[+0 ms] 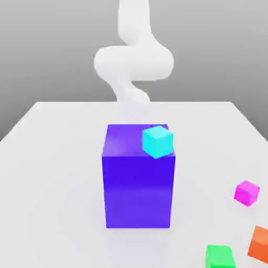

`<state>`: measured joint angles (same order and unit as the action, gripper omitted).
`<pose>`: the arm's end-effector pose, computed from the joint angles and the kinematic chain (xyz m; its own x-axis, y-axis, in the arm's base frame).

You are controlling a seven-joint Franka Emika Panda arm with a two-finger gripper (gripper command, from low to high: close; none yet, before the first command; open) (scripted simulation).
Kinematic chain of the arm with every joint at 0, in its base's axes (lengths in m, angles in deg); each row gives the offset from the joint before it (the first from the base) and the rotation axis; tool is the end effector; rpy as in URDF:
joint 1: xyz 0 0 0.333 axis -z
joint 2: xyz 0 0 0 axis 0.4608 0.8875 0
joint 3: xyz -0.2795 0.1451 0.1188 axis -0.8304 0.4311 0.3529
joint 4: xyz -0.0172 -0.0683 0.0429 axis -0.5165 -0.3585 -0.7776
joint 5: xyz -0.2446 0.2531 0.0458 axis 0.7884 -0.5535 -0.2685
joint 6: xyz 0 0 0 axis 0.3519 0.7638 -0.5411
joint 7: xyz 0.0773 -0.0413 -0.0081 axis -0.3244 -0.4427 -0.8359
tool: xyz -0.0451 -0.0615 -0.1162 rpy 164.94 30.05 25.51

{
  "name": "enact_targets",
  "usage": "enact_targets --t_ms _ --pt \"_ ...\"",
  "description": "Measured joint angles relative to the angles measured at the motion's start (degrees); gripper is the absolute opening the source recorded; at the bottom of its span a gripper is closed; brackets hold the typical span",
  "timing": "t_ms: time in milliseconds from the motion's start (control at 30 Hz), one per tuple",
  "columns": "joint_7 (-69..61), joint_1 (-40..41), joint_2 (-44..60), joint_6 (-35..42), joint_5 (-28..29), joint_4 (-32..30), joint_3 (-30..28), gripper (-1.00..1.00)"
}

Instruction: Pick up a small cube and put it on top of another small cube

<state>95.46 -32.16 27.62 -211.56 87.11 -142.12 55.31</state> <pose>0.3430 0.0215 0.6689 0.6160 -0.6050 0.5045 -0.4133 -0.7934 -0.4468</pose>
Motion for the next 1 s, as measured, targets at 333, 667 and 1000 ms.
enact_targets --t_ms 333,667,1000 --pt "-26.9 -17.4 16.7 -8.5 -4.3 -6.0 -1.7 0.00" --pt "-52.3 -30.3 33.1 -16.8 -7.2 -11.8 1.4 0.00" --pt "-69.5 -40.3 48.9 -25.6 1.4 -17.8 5.6 0.00"
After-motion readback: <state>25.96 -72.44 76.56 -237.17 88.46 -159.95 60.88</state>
